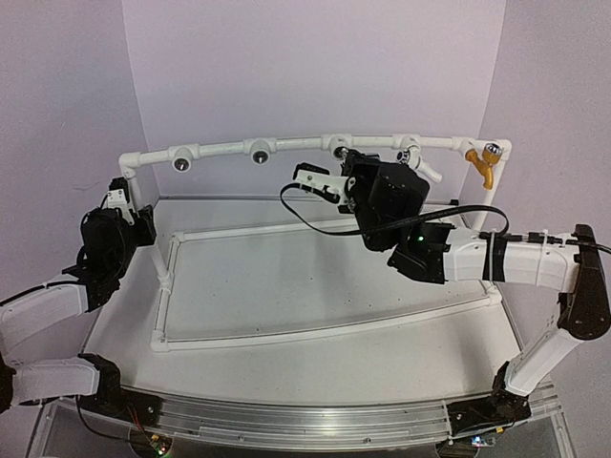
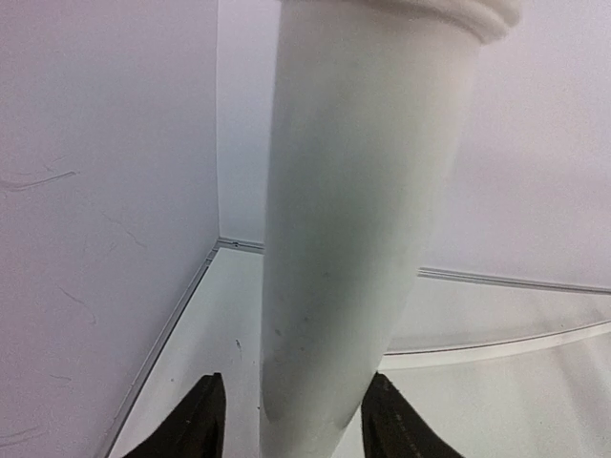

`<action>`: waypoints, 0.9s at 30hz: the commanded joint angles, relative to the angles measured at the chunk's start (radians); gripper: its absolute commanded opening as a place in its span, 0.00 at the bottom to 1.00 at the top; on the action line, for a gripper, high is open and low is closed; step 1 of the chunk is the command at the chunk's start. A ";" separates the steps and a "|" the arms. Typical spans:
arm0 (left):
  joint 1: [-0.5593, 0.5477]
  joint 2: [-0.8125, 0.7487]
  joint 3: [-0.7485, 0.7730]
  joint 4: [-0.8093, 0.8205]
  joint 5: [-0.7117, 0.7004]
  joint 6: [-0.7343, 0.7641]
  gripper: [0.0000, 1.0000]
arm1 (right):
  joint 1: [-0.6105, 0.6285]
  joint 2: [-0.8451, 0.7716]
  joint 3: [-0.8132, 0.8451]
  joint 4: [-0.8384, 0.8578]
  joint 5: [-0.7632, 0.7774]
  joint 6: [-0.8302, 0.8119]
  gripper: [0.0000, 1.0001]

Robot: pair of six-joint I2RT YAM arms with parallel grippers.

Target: Install the water faucets

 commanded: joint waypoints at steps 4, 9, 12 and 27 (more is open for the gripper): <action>0.006 -0.030 -0.035 0.063 -0.001 -0.034 0.33 | -0.002 0.034 0.048 0.100 0.030 -0.010 0.00; 0.005 -0.049 -0.063 0.063 0.001 -0.066 0.23 | -0.002 0.057 0.056 0.107 0.039 -0.011 0.00; 0.005 -0.057 -0.070 0.063 0.008 -0.070 0.15 | -0.001 0.067 0.067 0.116 0.042 -0.007 0.00; 0.004 -0.097 -0.083 0.063 0.049 -0.062 0.04 | 0.018 0.096 0.127 0.114 0.038 0.003 0.00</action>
